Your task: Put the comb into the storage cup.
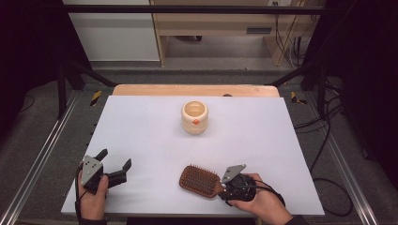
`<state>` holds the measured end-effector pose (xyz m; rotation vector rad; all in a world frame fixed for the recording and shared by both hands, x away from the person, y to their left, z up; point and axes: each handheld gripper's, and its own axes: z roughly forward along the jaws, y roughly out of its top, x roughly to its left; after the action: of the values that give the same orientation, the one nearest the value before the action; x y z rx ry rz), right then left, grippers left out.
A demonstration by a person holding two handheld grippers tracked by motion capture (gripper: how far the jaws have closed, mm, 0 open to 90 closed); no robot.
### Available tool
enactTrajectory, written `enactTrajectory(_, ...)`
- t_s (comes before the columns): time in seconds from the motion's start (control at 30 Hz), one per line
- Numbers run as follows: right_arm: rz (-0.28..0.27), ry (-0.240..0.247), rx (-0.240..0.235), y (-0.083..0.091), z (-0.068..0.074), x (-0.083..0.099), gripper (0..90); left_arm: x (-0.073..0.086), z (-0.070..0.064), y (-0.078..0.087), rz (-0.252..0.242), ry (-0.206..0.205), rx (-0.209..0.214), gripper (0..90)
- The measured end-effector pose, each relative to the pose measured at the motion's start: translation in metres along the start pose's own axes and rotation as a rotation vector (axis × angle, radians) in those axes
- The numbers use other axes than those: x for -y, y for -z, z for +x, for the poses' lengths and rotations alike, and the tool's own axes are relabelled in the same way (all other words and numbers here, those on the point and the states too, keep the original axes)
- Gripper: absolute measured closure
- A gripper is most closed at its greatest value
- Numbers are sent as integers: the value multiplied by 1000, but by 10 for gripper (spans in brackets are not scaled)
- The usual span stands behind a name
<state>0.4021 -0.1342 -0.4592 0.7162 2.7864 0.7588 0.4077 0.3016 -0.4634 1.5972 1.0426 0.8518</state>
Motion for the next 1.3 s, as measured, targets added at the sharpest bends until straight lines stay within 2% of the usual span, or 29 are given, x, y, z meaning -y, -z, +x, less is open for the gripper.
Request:
enactTrajectory(0.57,45,-30,-34,-3,-5,-5,705,0,1,1,0,3,-13,45)
enactTrajectory(1.1,67,-83,-17,-10,-22,-18,707,0,2,1,0,10,-13,45)
enactTrajectory(1.3,86,-93,-18,-12,-22,-23,673,0,1,1,4,6,-11,46)
